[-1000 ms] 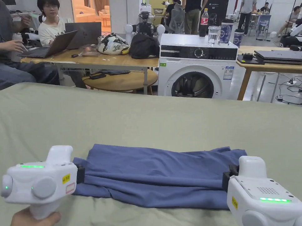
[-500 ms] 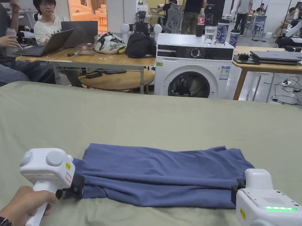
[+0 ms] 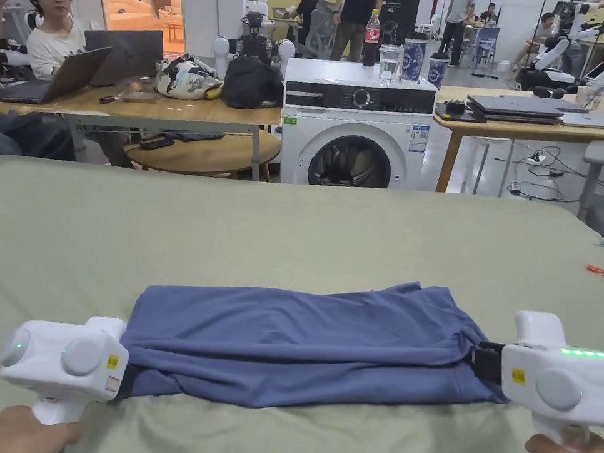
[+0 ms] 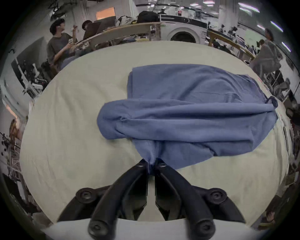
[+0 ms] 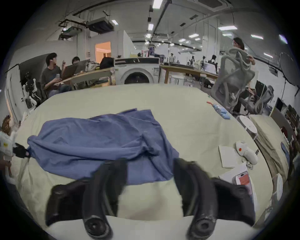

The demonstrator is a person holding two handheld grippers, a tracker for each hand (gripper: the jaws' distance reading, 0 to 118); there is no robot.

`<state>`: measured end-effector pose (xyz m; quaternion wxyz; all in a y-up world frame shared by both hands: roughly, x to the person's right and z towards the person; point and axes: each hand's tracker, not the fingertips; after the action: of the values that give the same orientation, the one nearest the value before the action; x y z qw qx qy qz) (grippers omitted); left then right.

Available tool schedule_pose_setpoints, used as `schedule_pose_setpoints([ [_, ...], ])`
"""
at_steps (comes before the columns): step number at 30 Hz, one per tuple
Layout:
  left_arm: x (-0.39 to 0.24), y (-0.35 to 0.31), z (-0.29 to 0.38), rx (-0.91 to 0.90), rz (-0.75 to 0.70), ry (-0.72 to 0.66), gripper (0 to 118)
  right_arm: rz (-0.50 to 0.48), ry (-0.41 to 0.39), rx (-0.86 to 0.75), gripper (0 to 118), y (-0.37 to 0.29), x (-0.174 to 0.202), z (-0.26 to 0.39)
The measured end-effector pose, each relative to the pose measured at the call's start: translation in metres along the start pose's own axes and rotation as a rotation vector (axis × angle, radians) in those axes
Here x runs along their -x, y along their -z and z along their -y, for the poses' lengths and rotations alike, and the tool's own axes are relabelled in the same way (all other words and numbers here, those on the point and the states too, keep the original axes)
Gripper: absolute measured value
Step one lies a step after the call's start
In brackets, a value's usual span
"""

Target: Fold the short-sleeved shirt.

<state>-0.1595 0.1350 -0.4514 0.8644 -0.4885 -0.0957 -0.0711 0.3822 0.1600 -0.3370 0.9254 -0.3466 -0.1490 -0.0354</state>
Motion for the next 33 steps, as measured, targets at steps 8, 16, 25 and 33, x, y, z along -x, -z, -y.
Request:
schedule_pose_setpoints([
  [8,0.004,-0.017,0.012,-0.032,0.021,-0.022,1,-0.09,-0.094,0.324,63,0.078,-0.001,0.022],
  [16,0.006,-0.019,0.014,-0.063,0.026,-0.037,1,-0.079,-0.16,0.207,2,0.067,0.01,0.021],
  [25,0.018,-0.082,0.023,-0.16,0.054,-0.068,1,0.009,-0.167,0.147,1,-0.024,0.018,0.008],
  [33,0.032,-0.113,0.076,-0.126,0.059,-0.052,1,-0.008,-0.142,0.197,1,-0.097,0.017,0.054],
])
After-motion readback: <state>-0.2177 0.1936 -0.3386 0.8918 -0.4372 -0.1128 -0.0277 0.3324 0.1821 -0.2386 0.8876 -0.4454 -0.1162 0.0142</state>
